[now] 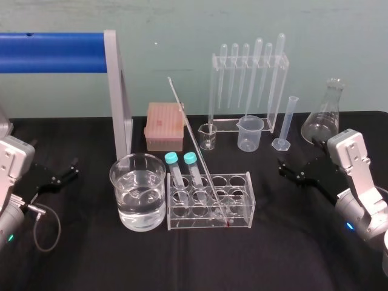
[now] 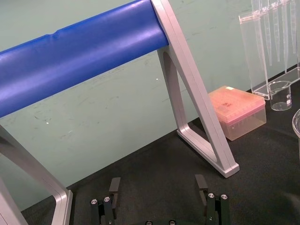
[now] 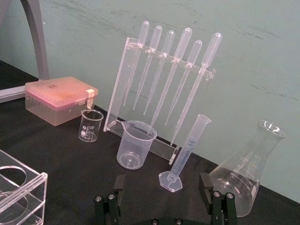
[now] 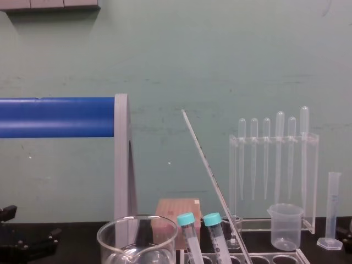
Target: Hold the thermometer with one hand and immerse one end into the beaker, then reinsert it into the test tube rack.
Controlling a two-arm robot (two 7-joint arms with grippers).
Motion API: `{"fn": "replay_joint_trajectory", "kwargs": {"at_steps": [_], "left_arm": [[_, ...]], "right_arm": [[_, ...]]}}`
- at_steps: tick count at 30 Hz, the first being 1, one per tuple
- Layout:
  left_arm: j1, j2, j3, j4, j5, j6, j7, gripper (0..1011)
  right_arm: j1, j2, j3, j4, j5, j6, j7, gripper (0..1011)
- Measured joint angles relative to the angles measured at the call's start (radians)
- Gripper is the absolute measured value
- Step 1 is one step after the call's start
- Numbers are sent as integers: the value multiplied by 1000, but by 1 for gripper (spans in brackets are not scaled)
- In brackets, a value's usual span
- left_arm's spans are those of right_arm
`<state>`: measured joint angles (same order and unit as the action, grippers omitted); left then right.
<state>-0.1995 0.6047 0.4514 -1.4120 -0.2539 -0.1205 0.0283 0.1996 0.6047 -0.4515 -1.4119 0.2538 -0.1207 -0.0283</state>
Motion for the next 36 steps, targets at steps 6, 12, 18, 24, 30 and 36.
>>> {"fn": "replay_joint_trajectory", "kwargs": {"at_steps": [6,12,18,24,30,36], "left_arm": [[0,0,0,0,0,0,0,1008],[0,0,0,0,0,0,0,1008],[0,0,0,0,0,0,0,1008],[0,0,0,0,0,0,0,1008],[0,0,0,0,0,0,0,1008],[0,0,0,0,0,0,0,1008]], "right_arm": [[0,0,0,0,0,0,0,1003],[0,0,0,0,0,0,0,1003],[0,0,0,0,0,0,0,1003],[0,0,0,0,0,0,0,1003],[0,0,0,0,0,0,0,1003],[0,0,0,0,0,0,0,1003]]}}
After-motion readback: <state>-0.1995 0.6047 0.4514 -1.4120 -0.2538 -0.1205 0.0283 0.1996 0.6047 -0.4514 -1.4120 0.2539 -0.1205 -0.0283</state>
